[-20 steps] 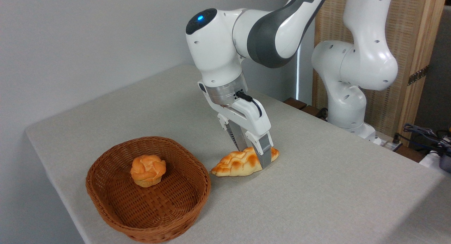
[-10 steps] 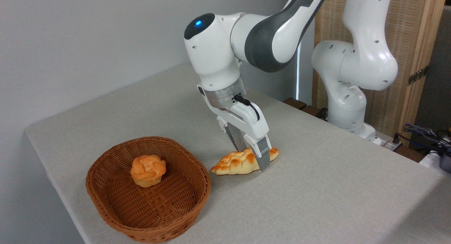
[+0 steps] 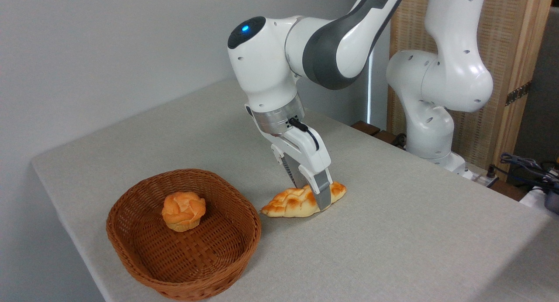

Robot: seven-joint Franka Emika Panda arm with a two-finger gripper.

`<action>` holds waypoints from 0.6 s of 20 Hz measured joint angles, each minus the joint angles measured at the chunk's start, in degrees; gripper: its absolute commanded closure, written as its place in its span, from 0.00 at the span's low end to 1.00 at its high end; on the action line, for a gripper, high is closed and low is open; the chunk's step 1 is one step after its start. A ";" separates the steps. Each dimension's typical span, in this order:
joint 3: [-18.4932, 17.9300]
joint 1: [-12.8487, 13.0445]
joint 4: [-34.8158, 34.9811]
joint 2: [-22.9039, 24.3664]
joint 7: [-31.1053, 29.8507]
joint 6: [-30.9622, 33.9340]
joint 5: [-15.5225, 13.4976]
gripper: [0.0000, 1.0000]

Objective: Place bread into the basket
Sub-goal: 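Close the gripper on the braided bread roll's middle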

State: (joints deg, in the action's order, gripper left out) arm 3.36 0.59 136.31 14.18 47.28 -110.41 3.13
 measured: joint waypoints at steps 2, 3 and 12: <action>0.00 0.01 0.00 0.00 0.13 -0.01 0.00 0.66; 0.03 0.03 0.00 0.00 0.28 -0.03 0.00 0.67; 0.13 1.54 -0.03 0.00 1.00 -0.08 0.08 0.83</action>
State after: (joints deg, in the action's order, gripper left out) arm 3.50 2.13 136.29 14.18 48.28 -110.49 3.21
